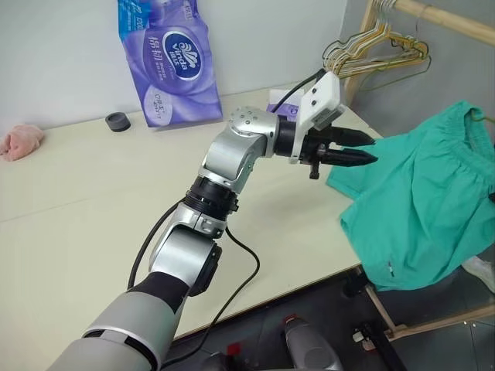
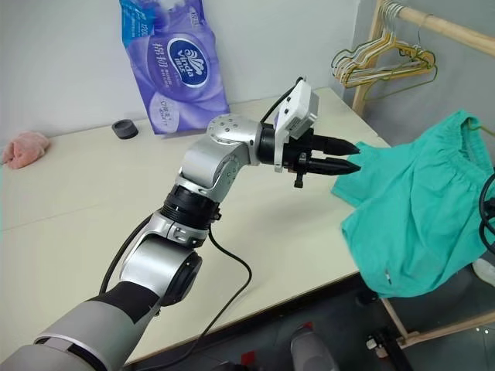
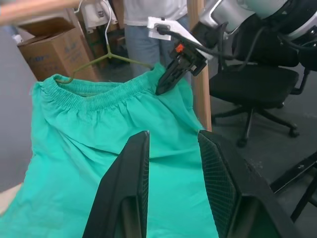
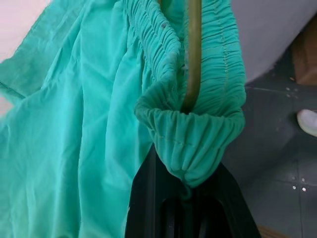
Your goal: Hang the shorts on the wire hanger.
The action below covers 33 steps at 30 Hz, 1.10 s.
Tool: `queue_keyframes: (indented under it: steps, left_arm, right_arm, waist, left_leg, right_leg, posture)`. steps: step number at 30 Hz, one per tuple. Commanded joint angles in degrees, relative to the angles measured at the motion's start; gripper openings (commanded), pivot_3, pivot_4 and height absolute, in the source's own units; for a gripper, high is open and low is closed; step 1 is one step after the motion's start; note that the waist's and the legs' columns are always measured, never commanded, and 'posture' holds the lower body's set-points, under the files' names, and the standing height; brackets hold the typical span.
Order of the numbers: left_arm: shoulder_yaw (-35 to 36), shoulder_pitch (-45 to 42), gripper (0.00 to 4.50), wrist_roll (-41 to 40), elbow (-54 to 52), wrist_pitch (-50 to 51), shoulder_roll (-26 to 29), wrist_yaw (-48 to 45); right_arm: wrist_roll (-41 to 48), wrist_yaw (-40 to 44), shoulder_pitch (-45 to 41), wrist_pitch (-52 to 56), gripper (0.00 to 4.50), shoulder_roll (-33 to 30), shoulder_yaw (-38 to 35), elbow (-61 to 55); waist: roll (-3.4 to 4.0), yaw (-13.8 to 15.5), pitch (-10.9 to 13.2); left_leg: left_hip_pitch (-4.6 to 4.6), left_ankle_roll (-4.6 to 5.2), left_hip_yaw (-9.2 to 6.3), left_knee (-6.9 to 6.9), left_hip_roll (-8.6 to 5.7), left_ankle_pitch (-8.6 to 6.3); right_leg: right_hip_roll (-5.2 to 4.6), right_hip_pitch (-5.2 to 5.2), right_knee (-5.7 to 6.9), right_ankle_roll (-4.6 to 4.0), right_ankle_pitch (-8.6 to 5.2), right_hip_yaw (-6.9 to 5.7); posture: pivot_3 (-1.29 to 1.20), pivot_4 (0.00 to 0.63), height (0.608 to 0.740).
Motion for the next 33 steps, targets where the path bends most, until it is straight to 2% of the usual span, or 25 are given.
queue_keyframes:
  steps: [1,6,10,21,28,33]
  left_arm:
    - [1.09,-1.44,1.63,0.78,-0.58,-1.20,-2.03,6.09]
    - [1.09,-1.49,1.63,2.02,-0.33,-2.34,-4.19,12.41]
    - [0.01,-1.29,1.63,3.28,-0.87,-4.37,-5.24,14.92]
    - [0.55,-4.22,1.63,4.21,1.22,-7.92,-7.87,18.90]
    - [0.42,-4.90,1.63,4.08,1.65,-8.69,-8.13,19.34]
    - [0.41,-5.04,1.63,4.05,1.67,-8.90,-8.04,19.40]
  right_arm:
    - [-0.43,-0.57,-3.79,-2.47,0.00,-3.55,1.13,1.58]
    - [-0.95,-1.30,-9.39,-3.67,0.00,-5.84,5.37,6.75]
    - [-1.57,-2.02,-14.61,-4.13,0.00,-7.13,8.52,11.99]
    - [-4.77,-4.63,-31.49,-7.00,0.00,-8.06,15.56,25.93]
    - [-6.69,-5.31,-38.13,-8.40,0.00,-6.87,17.78,34.27]
    - [-7.40,-7.00,-39.05,-8.33,0.00,-5.24,16.92,37.98]
  waist:
    - [0.12,0.00,0.11]
    - [0.34,-0.07,0.57]
    - [0.37,-0.05,1.32]
    - [0.70,-0.21,2.24]
    - [0.69,-0.28,2.31]
    - [0.67,-0.14,2.34]
  left_leg:
    - [0.02,0.02,0.01,0.00,0.00,-0.01]
    - [0.11,0.11,0.12,0.00,-0.01,-0.07]
    - [0.68,0.40,0.16,-0.04,-0.03,-0.27]
    - [0.75,0.39,0.40,-0.06,-0.12,-0.28]
    - [0.76,0.39,0.42,-0.09,-0.14,-0.29]
    - [0.76,0.38,0.43,-0.09,-0.14,-0.29]
  right_leg:
    - [0.00,0.02,-0.01,0.01,-0.01,0.01]
    - [0.00,0.13,-0.05,0.06,-0.04,0.12]
    - [-0.02,0.88,-0.39,0.18,-0.14,0.11]
    - [-0.11,0.87,-0.37,0.24,-0.16,0.33]
    - [-0.13,0.87,-0.39,0.28,-0.19,0.35]
    - [-0.13,0.87,-0.39,0.28,-0.19,0.36]
  posture:
    - [-0.40,0.119,0.740]
    - [-0.40,0.139,0.740]
    - [-0.40,0.150,0.740]
    - [-0.39,0.153,0.740]
    - [-0.37,0.157,0.740]
    - [-0.36,0.159,0.740]
